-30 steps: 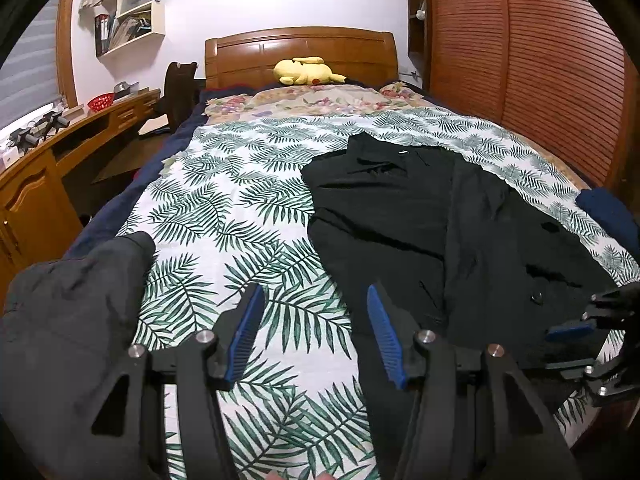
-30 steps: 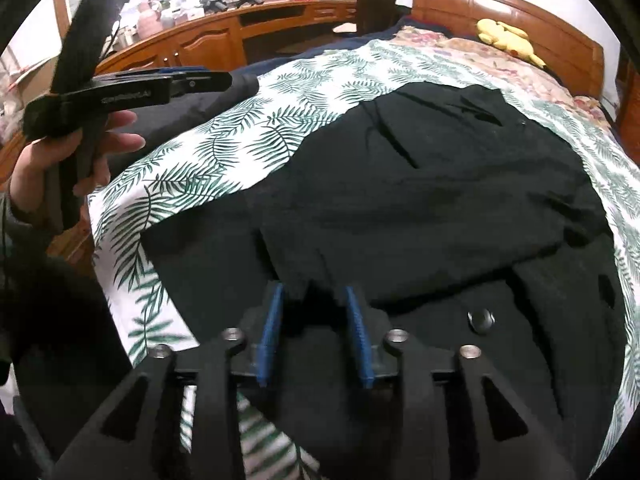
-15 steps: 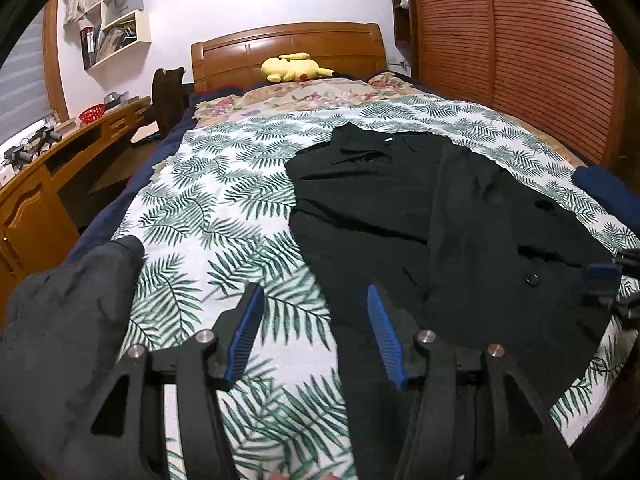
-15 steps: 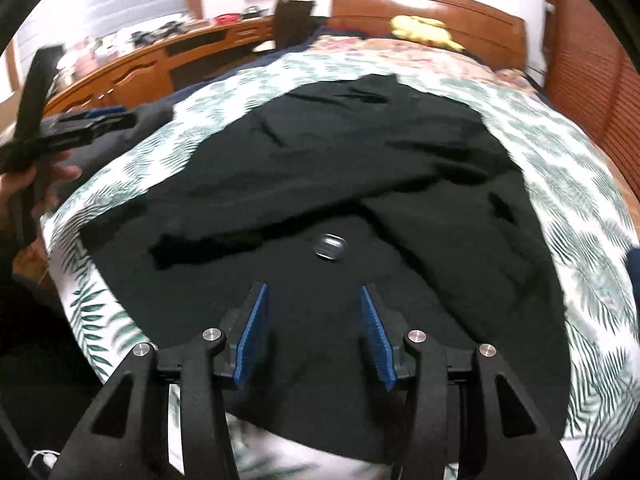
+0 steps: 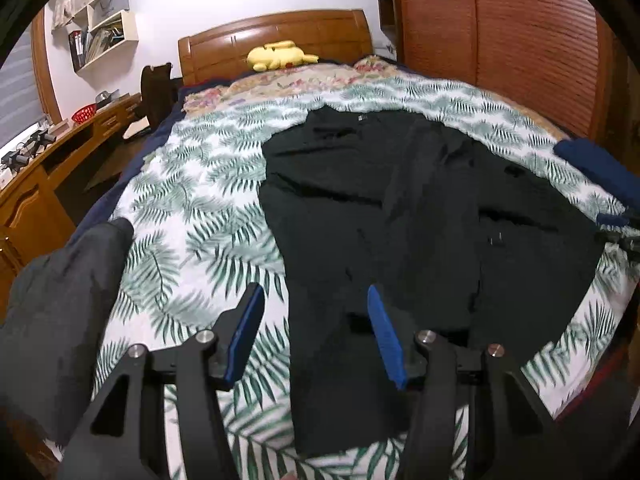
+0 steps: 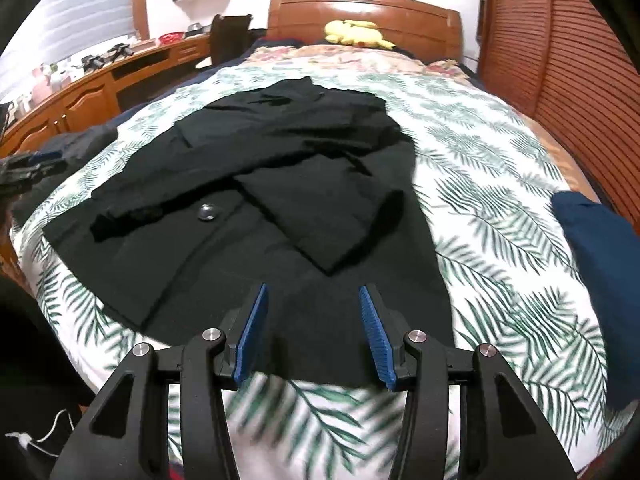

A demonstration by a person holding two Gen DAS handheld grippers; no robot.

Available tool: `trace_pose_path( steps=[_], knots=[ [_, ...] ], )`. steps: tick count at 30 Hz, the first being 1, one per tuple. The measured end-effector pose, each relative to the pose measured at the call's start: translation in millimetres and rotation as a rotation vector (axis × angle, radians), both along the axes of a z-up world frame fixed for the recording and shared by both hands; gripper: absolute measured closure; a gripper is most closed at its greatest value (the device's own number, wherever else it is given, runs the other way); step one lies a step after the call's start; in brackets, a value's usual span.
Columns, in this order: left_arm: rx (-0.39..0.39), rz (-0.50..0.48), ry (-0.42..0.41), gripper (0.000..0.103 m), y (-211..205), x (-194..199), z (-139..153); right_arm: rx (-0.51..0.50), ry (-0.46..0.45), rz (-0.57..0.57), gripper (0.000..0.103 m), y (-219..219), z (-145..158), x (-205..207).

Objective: Fold large clothes
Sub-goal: 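Move both open tools to the hem of the folded coat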

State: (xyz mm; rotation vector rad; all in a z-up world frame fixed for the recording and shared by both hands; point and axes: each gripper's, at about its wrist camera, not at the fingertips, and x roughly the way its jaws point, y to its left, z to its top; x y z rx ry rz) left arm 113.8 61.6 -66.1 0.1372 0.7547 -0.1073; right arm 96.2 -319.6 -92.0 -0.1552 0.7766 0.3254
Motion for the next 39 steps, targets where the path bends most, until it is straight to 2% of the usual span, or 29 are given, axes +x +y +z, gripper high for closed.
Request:
trace_pose_path(
  steps=[6,15,22,28,35,38,39],
  knots=[
    [-0.011,0.027,0.099,0.050,9,-12,-37,0.000,0.014,-0.035,0.053,-21,-7,-5],
    [-0.029,0.049,0.143,0.050,17,-19,-63,-0.010,0.047,-0.053,0.049,-31,-24,6],
    [-0.052,0.047,0.138,0.049,23,-19,-71,-0.024,0.061,-0.063,0.043,-26,-41,15],
    [-0.076,0.049,0.129,0.049,27,-25,-70,-0.035,0.062,-0.068,0.042,-26,-41,18],
    [-0.135,0.052,0.110,0.049,35,-50,-61,-0.081,0.067,-0.060,0.042,-26,-40,14],
    [-0.143,0.048,0.097,0.053,35,-56,-60,-0.079,0.075,-0.058,0.042,-27,-40,11],
    [-0.150,0.046,0.093,0.057,34,-57,-61,-0.074,0.080,-0.059,0.042,-28,-40,11]
  ],
)
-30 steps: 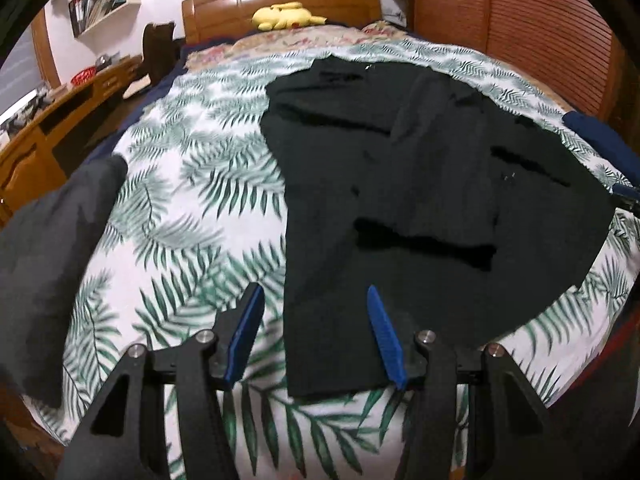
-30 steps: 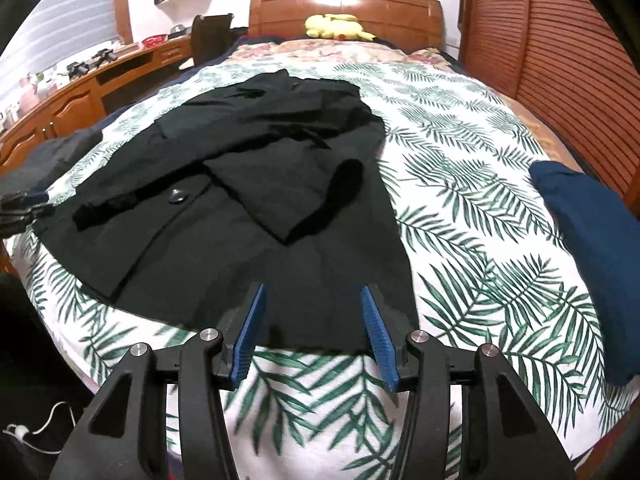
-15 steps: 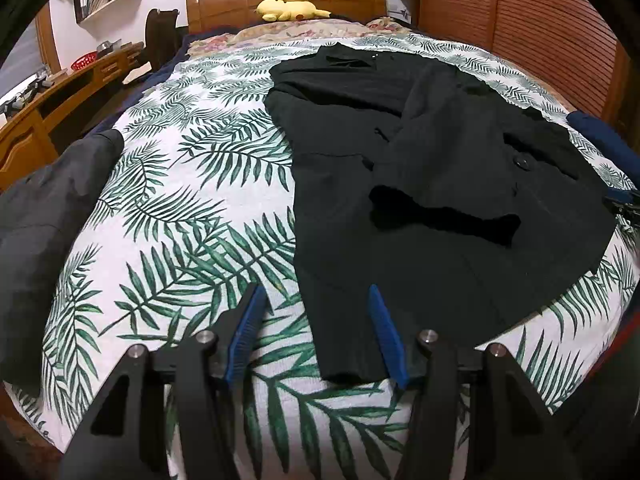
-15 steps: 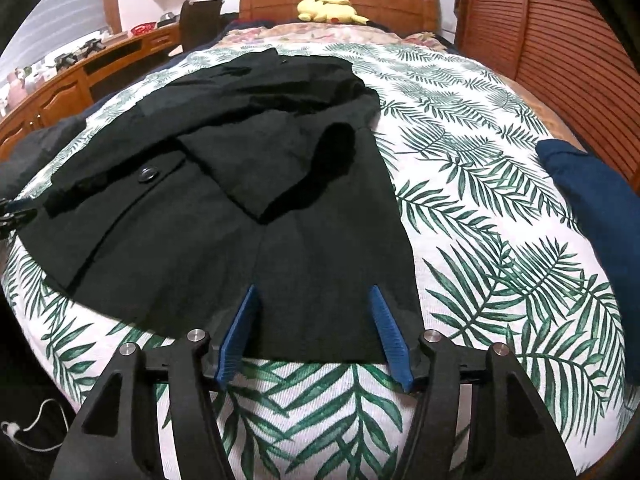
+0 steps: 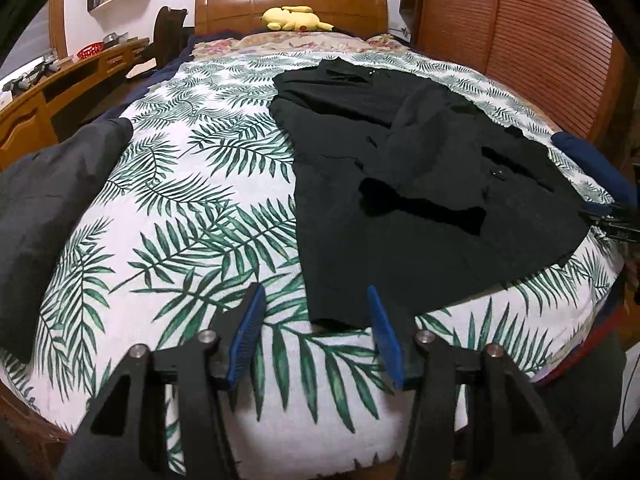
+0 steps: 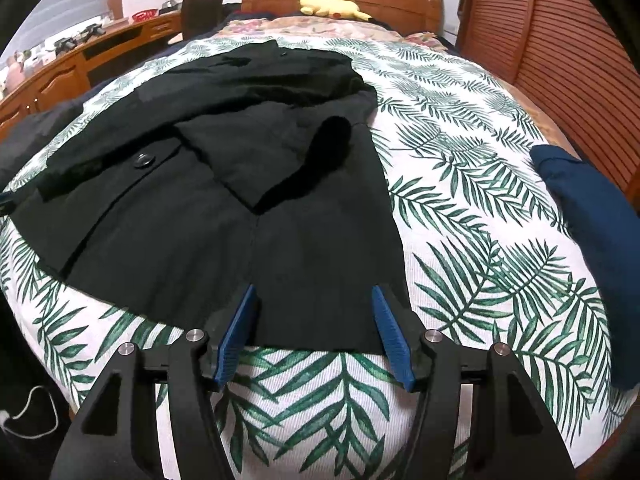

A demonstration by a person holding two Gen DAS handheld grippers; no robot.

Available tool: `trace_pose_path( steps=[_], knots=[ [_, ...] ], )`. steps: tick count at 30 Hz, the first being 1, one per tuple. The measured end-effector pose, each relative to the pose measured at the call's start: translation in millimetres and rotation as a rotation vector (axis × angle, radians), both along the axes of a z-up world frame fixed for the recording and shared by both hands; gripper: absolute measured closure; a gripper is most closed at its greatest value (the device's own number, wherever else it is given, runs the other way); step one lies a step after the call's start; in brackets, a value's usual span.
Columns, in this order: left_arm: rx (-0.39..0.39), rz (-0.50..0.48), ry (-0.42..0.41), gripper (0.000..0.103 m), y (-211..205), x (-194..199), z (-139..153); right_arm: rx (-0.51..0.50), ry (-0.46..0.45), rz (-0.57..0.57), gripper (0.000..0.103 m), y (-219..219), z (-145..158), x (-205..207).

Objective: Fold large clothes
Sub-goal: 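Move both open tools to the hem of the folded coat, then grasp the coat hem with the left tool while the right tool grasps it too, then lift the coat off the bed with both tools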

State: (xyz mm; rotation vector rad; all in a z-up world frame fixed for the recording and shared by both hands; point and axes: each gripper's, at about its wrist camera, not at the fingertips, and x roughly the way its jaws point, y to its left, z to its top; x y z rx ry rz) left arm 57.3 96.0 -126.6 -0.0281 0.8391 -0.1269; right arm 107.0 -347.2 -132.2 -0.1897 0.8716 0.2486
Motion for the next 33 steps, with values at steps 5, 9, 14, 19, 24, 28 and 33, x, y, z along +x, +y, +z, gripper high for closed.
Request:
trace_pose_path(
  steps=[5,9,14,19,24,28,33],
  knots=[
    [-0.049,-0.013,-0.005,0.078,-1,-2,0,0.041,0.025,0.019,0.048,0,-1,-1],
    [-0.065,-0.005,-0.017,0.092,-1,-2,3,0.072,0.037,0.046,0.078,2,1,0],
    [-0.053,-0.028,-0.055,0.100,-6,-1,21,0.099,0.013,0.047,0.099,-2,12,1],
    [-0.014,-0.048,-0.082,0.100,-12,2,36,0.113,-0.015,-0.012,0.099,-16,24,3],
    [0.001,-0.047,-0.062,0.100,-13,8,34,0.074,-0.005,-0.074,0.059,-33,21,10],
    [-0.017,-0.035,-0.046,0.100,-9,13,28,0.059,0.058,-0.086,0.050,-40,9,17],
    [-0.028,-0.042,-0.035,0.100,-7,16,20,0.128,0.087,-0.044,0.060,-36,2,18]
  ],
)
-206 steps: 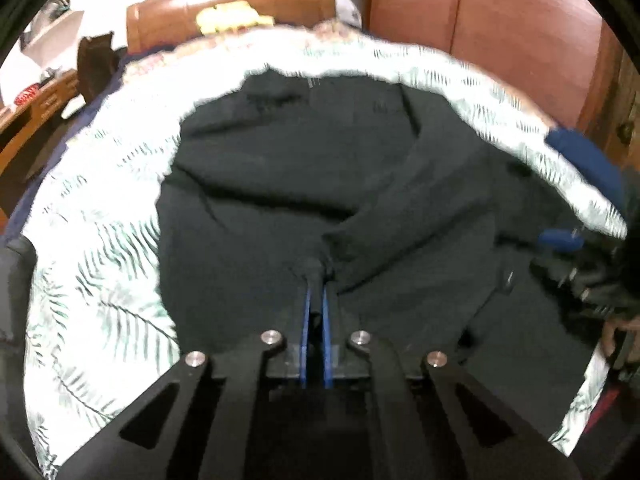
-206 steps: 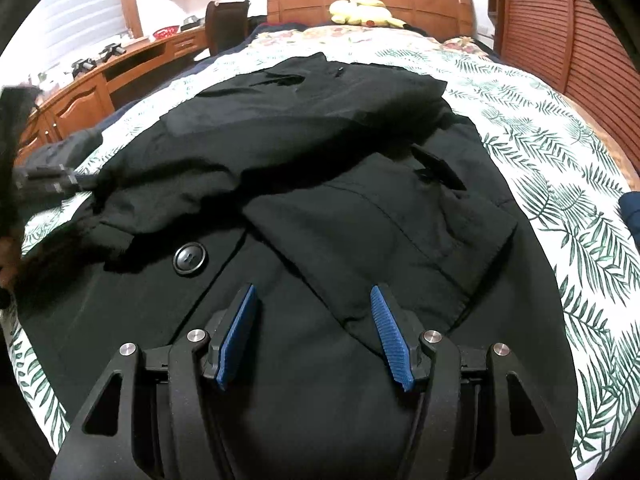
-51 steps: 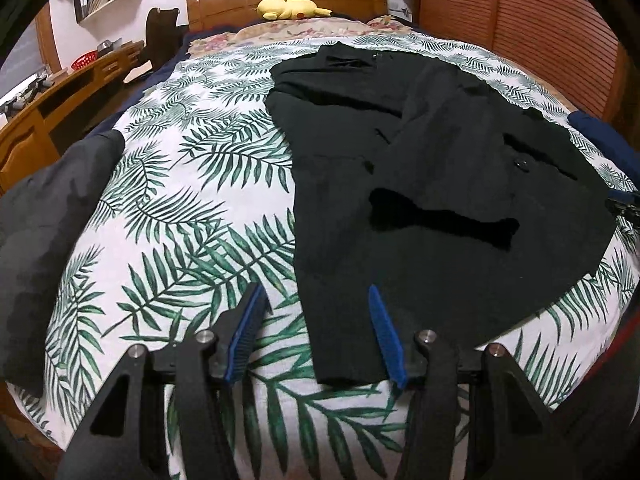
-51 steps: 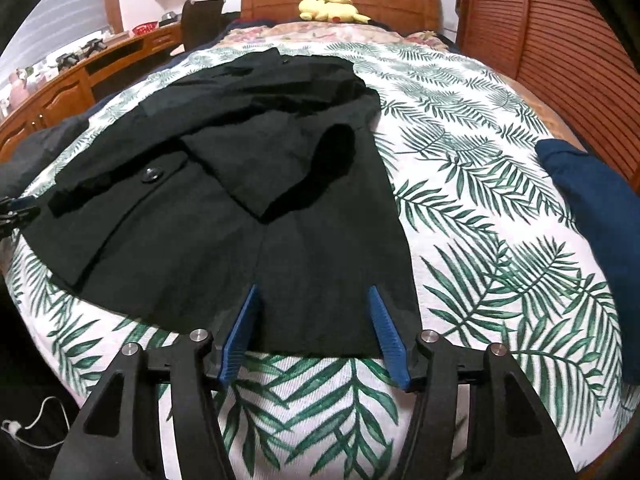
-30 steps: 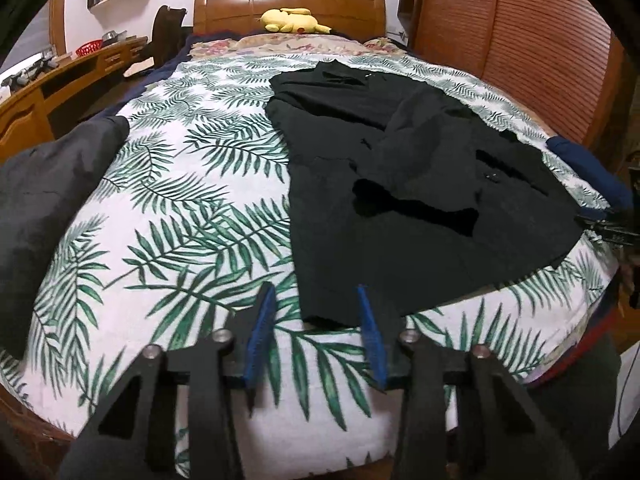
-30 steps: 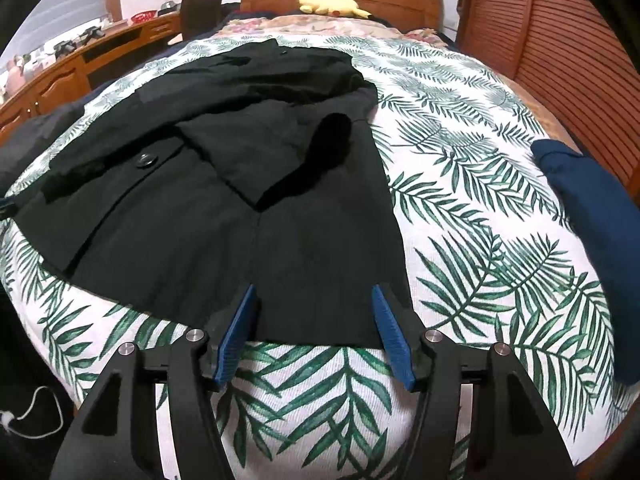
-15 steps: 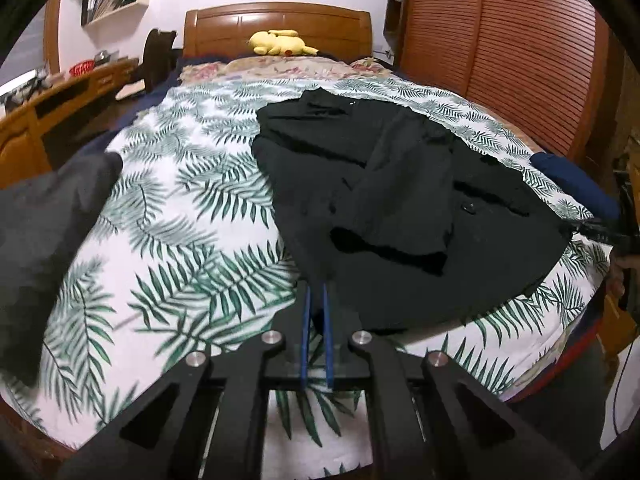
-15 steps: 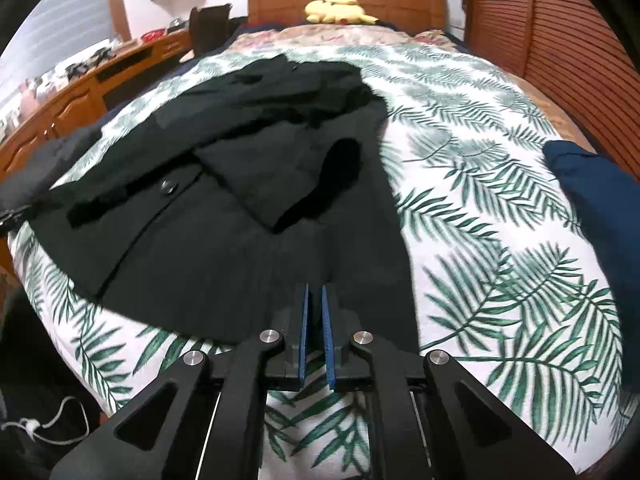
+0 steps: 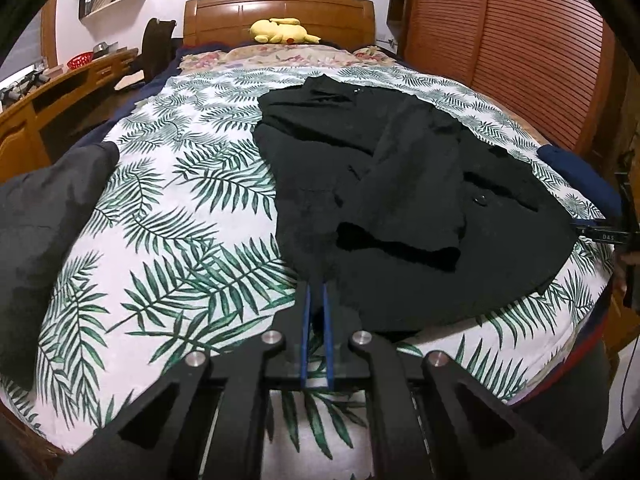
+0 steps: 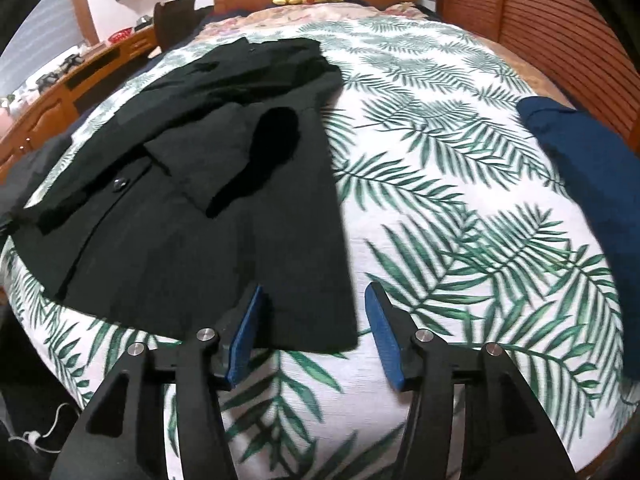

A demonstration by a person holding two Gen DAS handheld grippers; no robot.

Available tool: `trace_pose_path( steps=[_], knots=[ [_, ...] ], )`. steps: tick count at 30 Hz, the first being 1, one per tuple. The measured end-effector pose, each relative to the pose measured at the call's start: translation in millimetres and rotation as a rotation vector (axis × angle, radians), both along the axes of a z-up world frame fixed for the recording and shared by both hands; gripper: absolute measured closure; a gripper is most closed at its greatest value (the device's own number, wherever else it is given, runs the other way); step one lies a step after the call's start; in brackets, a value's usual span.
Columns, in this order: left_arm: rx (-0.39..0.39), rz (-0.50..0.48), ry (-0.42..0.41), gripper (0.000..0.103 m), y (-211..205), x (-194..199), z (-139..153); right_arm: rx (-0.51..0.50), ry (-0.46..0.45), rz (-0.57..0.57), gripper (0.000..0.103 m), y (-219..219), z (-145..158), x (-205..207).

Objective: Fold large clothes
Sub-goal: 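Lift the coat off the bed with both tools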

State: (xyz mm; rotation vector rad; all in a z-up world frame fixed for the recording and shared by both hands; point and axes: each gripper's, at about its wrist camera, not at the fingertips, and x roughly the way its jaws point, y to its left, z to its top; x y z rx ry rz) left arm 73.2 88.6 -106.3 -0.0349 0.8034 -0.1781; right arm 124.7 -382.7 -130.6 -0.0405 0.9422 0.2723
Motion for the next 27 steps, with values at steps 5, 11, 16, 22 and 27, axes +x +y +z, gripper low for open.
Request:
trace_pose_path(
  steps=[5,11,16,22,27],
  knots=[
    [-0.023,-0.021,-0.059,0.102,-2,-5,16,0.007,-0.023,0.080,0.095,20,10,-5],
    [-0.053,-0.055,-0.179,0.102,-6,-8,72,0.081,-0.193,0.076,0.097,29,75,-16],
    [-0.074,-0.067,-0.255,0.103,-8,-11,116,0.149,-0.287,0.083,0.098,37,131,-23],
    [-0.088,-0.064,-0.326,0.103,-2,-27,161,0.138,-0.380,0.119,0.098,49,187,-52],
    [-0.097,-0.056,-0.379,0.103,8,-57,191,0.165,-0.434,0.126,0.098,43,217,-81]
  ],
)
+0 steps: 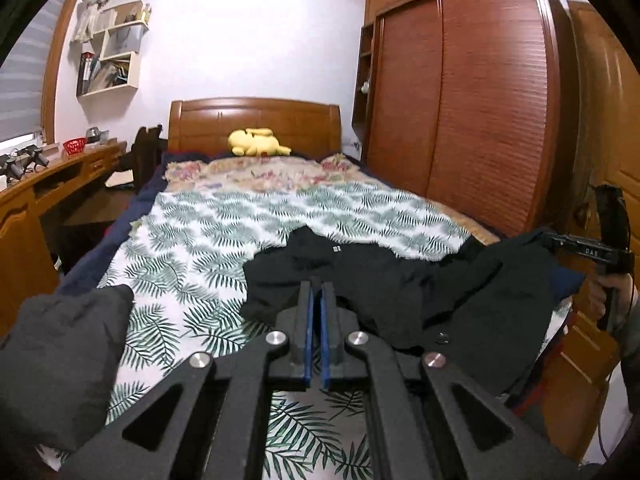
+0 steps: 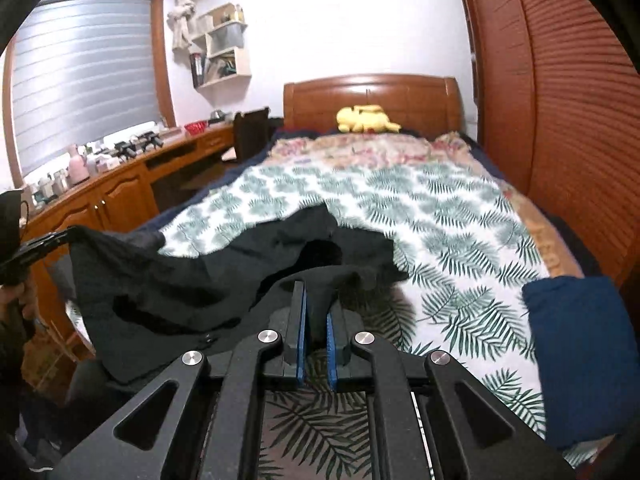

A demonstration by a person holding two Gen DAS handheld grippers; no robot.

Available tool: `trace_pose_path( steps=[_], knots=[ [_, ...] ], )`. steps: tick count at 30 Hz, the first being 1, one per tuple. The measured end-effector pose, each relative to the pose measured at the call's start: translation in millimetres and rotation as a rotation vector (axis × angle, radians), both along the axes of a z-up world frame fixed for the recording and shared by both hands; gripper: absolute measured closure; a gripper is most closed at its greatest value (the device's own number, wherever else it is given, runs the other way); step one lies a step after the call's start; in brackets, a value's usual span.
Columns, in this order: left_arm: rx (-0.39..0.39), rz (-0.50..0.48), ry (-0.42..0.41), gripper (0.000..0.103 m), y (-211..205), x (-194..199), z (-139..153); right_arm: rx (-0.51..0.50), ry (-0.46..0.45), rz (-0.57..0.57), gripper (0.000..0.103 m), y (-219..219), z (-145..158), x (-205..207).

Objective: Fold large clothes
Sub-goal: 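Lift the coat off the bed with both tools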

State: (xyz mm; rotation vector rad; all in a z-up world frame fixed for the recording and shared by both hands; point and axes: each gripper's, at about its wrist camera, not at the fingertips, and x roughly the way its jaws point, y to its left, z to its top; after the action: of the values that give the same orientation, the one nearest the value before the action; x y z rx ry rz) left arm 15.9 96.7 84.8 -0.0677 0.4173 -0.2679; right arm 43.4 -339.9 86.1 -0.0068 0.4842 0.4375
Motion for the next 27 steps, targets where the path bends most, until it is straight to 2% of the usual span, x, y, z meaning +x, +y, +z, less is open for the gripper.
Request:
trace_pose_path(
  steps=[3,11,17,21,27],
  knots=[
    [-0.034,0.020,-0.028,0.103,9,-21,11,0.045,-0.038,-0.004,0.098,-6,17,-20],
    [-0.067,0.038,-0.094,0.103,25,-68,37,0.026,-0.131,0.014,0.098,-14,58,-70],
    [-0.092,0.044,-0.160,0.103,30,-95,63,0.088,-0.185,0.022,0.098,-33,73,-93],
    [-0.066,0.055,-0.139,0.103,24,-77,62,0.081,-0.140,-0.002,0.098,-38,57,-65],
    [-0.059,0.082,-0.044,0.103,18,10,29,0.001,-0.016,-0.045,0.098,-26,5,35]
  ],
)
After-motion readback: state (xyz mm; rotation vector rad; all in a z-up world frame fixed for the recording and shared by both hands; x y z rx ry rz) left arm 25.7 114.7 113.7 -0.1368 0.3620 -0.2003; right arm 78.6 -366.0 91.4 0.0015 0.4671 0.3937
